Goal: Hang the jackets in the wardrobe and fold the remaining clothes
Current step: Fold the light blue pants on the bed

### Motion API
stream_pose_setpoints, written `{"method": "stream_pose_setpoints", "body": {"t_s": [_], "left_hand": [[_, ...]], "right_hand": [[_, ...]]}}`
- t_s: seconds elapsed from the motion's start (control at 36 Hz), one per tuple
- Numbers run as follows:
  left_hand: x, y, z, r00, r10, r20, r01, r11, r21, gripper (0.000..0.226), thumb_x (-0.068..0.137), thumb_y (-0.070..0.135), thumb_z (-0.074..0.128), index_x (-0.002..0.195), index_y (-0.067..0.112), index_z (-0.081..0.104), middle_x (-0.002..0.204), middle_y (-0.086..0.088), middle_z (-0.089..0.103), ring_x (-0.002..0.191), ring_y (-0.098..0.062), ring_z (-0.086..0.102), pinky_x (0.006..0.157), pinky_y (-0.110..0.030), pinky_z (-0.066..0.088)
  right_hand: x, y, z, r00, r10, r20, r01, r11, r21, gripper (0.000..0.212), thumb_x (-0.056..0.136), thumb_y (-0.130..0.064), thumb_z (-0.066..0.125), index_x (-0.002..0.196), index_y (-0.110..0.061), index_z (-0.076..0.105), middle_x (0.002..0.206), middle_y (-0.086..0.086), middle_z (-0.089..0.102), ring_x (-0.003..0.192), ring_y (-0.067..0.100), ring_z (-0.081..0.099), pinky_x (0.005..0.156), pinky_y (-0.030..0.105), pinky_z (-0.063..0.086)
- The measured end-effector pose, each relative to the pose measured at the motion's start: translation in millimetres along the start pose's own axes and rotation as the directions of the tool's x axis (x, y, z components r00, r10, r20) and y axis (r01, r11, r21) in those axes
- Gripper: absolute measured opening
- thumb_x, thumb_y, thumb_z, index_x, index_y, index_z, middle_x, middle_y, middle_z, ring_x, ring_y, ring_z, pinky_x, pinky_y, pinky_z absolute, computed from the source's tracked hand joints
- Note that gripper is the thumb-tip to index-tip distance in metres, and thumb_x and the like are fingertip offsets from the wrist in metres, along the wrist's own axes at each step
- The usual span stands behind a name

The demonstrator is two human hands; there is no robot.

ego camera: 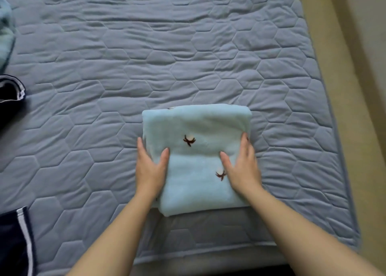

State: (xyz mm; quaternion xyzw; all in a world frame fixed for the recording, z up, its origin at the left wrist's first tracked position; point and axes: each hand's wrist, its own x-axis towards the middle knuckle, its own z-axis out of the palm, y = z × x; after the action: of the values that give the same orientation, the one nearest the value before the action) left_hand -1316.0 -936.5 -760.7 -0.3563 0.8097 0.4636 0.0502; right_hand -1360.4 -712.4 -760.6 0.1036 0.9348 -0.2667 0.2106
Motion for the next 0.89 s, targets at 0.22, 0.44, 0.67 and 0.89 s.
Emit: {"method": "stream_pose_setpoints", "body": {"t_s": [0.22,0.44,0.67,0.89], "left_hand": [[-23,-1,-40,0.693,-0.391,0.605,0.637,0.726,-0.259,0.069,0.059,0.059,0.071,0.116,0.019,0.066,0.107,-0.005,0.072,0.097,-0.022,0.069,0.083,-0.037,0.052],[-96,60,-112,0.566,-0.411,0.714,0.795,0.502,-0.341,0.048,0.068,0.049,0.069,0.103,0.017,0.073,0.107,-0.015,0.071,0.087,-0.031,0.071,0.062,-0.036,0.057],[-216,108,-190,0.632,-0.305,0.712,0.770,0.347,-0.535,0.045,0.077,0.047,0.071,0.109,0.016,0.073,0.113,-0.014,0.069,0.096,-0.030,0.069,0.068,-0.037,0.056],[-381,150,-244,0.793,-0.352,0.497,0.589,0.236,-0.773,0.045,0.078,0.042,0.065,0.113,0.014,0.070,0.109,-0.013,0.070,0.089,-0.028,0.071,0.062,-0.033,0.056]], "right_hand": [[-15,18,-48,0.789,0.177,0.588,-0.562,0.595,0.575,0.045,0.085,-0.043,0.065,0.121,-0.017,0.061,0.108,0.009,0.072,0.096,0.028,0.070,0.082,0.039,0.056],[-83,-12,-133,0.626,0.049,0.778,-0.725,0.404,0.558,0.047,0.077,-0.040,0.062,0.118,-0.018,0.063,0.116,0.011,0.069,0.099,0.030,0.069,0.074,0.038,0.057],[-173,-55,-214,0.597,-0.059,0.800,-0.734,0.362,0.575,0.045,0.085,-0.034,0.060,0.124,-0.013,0.063,0.124,0.015,0.064,0.105,0.033,0.066,0.078,0.040,0.057],[-259,-86,-287,0.485,-0.131,0.865,-0.664,0.589,0.462,0.044,0.083,-0.026,0.058,0.123,-0.007,0.060,0.118,0.016,0.067,0.099,0.031,0.068,0.082,0.039,0.056]]}}
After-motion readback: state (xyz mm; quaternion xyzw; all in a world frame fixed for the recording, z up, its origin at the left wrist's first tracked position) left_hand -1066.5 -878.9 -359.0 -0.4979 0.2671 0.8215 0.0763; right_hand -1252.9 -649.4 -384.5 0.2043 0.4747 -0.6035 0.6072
